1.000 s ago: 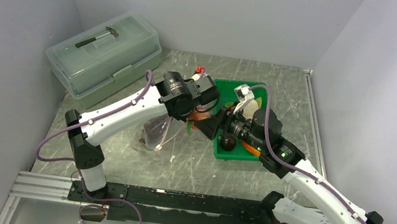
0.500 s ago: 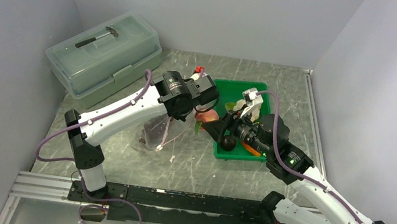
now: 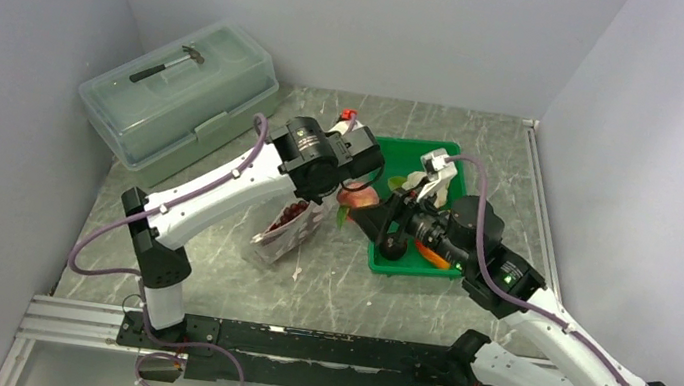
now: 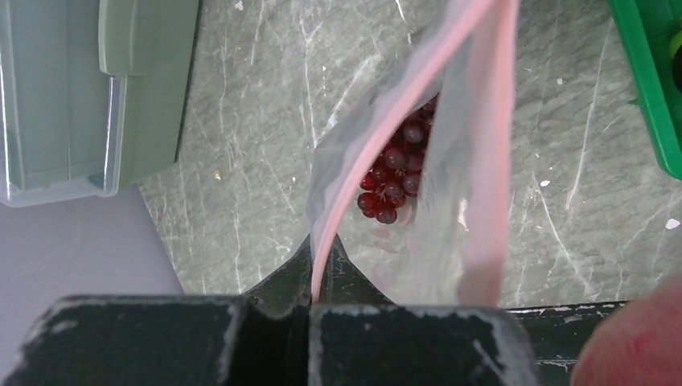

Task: Place the food in the zip-top bag and seal the zipper
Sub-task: Place the fake fruit in the zipper food storage bag.

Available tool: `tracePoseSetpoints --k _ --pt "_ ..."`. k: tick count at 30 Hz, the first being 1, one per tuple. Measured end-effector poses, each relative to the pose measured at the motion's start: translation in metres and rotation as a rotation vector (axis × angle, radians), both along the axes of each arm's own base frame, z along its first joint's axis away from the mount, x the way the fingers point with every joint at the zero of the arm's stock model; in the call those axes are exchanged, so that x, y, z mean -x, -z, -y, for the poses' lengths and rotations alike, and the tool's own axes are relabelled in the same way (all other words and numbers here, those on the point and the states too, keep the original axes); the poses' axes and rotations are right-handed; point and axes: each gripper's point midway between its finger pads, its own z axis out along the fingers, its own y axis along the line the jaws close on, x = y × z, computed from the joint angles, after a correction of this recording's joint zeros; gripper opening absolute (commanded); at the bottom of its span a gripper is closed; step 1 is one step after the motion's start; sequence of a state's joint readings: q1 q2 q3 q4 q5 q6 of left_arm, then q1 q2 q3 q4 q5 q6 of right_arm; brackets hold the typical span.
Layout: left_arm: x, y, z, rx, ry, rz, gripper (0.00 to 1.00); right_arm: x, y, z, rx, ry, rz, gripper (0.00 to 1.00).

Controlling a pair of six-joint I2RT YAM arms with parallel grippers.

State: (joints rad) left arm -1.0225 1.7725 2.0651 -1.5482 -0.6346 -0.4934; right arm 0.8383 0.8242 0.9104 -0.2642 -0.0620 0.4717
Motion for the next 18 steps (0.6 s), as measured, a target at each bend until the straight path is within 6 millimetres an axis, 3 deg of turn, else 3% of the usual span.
tracePoseSetpoints --k 10,18 --pt "-0.001 0.002 0.002 -0.013 0.002 -0.001 0.0 0.008 -0.026 0.009 -0.038 0.0 0.048 0.18" --pt "0.01 0.006 0.018 0.026 0.037 -0.023 0.0 0.009 -0.024 0.022 -0.017 0.045 0.047 0.19"
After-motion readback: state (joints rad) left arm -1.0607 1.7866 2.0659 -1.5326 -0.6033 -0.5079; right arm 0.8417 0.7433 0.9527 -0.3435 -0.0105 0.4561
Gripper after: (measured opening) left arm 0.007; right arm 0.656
